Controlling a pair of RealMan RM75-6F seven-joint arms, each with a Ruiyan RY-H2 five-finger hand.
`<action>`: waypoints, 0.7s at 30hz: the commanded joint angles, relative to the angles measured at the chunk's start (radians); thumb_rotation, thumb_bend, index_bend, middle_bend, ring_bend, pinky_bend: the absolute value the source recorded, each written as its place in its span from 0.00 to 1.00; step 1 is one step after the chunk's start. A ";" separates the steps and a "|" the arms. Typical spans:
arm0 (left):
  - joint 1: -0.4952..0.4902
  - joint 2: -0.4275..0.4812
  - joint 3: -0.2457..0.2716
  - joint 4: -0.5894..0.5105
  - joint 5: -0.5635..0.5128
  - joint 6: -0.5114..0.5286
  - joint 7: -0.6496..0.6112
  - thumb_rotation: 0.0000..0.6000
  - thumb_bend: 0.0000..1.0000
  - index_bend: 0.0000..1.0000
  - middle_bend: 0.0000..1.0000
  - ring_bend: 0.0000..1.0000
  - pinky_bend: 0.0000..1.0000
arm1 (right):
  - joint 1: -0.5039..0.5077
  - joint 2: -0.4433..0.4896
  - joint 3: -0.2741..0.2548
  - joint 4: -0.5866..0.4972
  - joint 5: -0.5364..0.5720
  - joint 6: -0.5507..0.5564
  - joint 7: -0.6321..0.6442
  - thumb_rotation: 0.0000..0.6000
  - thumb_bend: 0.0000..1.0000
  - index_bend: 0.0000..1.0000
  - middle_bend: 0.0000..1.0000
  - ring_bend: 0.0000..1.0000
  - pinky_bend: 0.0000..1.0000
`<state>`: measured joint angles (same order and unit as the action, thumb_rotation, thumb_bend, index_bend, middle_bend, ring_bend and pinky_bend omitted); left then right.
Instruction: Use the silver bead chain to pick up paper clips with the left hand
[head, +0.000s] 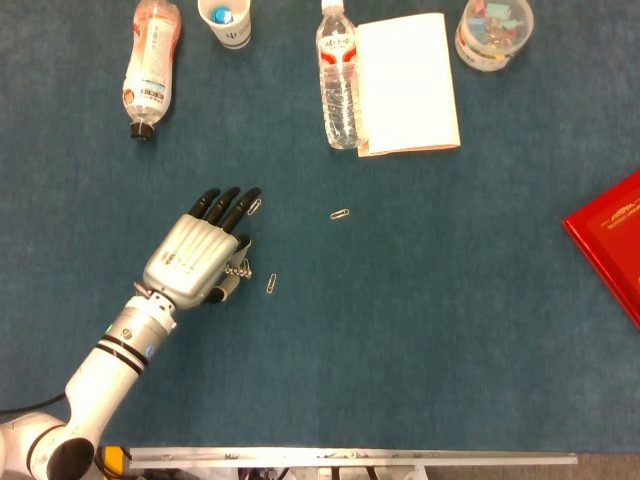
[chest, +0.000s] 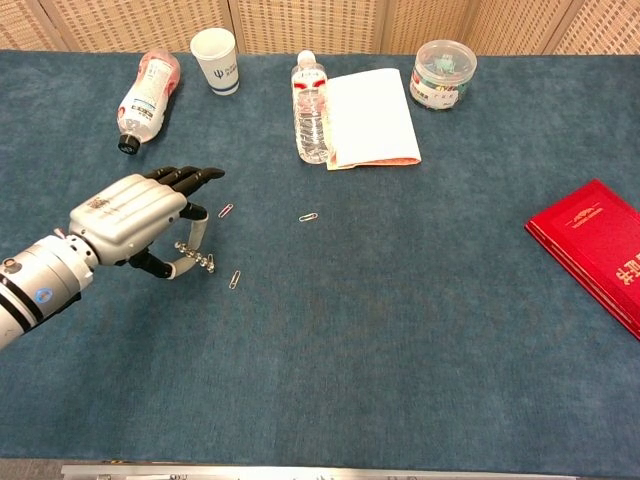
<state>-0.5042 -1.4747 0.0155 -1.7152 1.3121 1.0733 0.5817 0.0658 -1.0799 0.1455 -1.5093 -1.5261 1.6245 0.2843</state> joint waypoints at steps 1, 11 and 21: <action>0.001 0.004 0.003 -0.013 0.007 0.006 0.006 1.00 0.36 0.57 0.00 0.00 0.09 | 0.000 0.000 0.000 0.000 0.000 0.000 0.001 1.00 0.17 0.39 0.32 0.26 0.38; 0.006 -0.007 0.021 -0.055 0.037 0.024 0.024 1.00 0.36 0.57 0.00 0.00 0.09 | -0.009 0.005 0.000 -0.006 -0.010 0.023 0.005 1.00 0.17 0.39 0.32 0.26 0.38; 0.003 -0.048 0.016 -0.036 0.036 0.016 -0.003 1.00 0.36 0.57 0.00 0.00 0.09 | -0.015 0.011 0.003 -0.008 -0.010 0.033 0.016 1.00 0.17 0.39 0.32 0.26 0.38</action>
<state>-0.5002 -1.5200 0.0317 -1.7546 1.3485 1.0913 0.5810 0.0510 -1.0694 0.1487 -1.5176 -1.5361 1.6575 0.3005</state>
